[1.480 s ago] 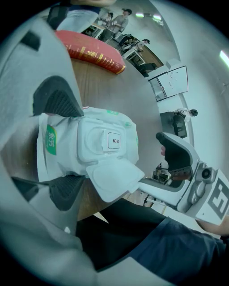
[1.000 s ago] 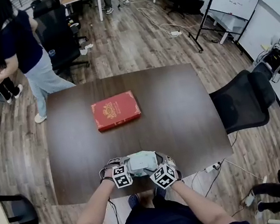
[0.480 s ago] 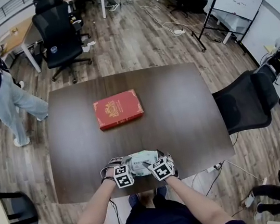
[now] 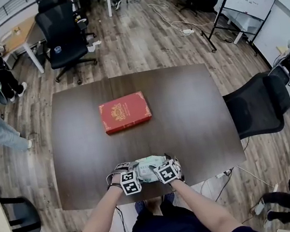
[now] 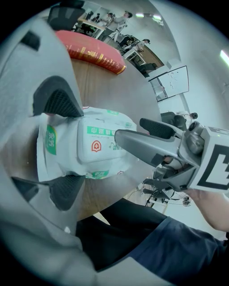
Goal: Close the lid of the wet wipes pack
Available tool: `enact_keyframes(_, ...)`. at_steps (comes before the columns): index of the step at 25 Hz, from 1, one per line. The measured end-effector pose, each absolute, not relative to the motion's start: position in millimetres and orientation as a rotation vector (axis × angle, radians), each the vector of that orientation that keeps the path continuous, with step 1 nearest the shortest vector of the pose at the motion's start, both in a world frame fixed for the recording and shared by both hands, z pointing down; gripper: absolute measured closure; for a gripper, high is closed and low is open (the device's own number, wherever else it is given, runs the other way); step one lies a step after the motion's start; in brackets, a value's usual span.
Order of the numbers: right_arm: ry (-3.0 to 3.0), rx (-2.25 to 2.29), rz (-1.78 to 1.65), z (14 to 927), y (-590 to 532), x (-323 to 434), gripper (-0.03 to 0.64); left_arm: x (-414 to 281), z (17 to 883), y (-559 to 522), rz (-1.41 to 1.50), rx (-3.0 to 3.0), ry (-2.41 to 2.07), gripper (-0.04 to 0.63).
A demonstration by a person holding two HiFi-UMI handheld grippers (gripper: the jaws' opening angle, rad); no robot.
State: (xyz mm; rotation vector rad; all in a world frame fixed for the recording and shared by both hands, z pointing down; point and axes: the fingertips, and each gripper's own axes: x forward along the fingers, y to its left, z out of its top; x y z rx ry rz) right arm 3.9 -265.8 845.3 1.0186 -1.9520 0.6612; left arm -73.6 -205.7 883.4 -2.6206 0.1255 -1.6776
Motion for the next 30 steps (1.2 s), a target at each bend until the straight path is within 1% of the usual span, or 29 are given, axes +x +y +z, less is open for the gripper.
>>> enact_keyframes(9, -1.903, 0.984, 0.688, 850.0, -268.5, 3.1, 0.176, -74.7, 885.0, -206.1, -1.69, -2.616, 0.111, 0.192)
enact_keyframes(17, -1.864, 0.924, 0.616, 850.0, -271.3, -2.3, 0.178, -75.1, 884.9, -204.9, -1.688, -2.629, 0.105, 0.192)
enact_keyframes(23, -1.876, 0.93, 0.613, 851.4, -270.9, -3.0, 0.196, -74.1, 886.5, -209.7, -1.692, -2.612, 0.123, 0.192)
enact_keyframes(30, -1.887, 0.947, 0.607, 851.3, -269.3, -3.4, 0.196, -72.9, 882.5, -204.6, -1.7, -2.619, 0.116, 0.192)
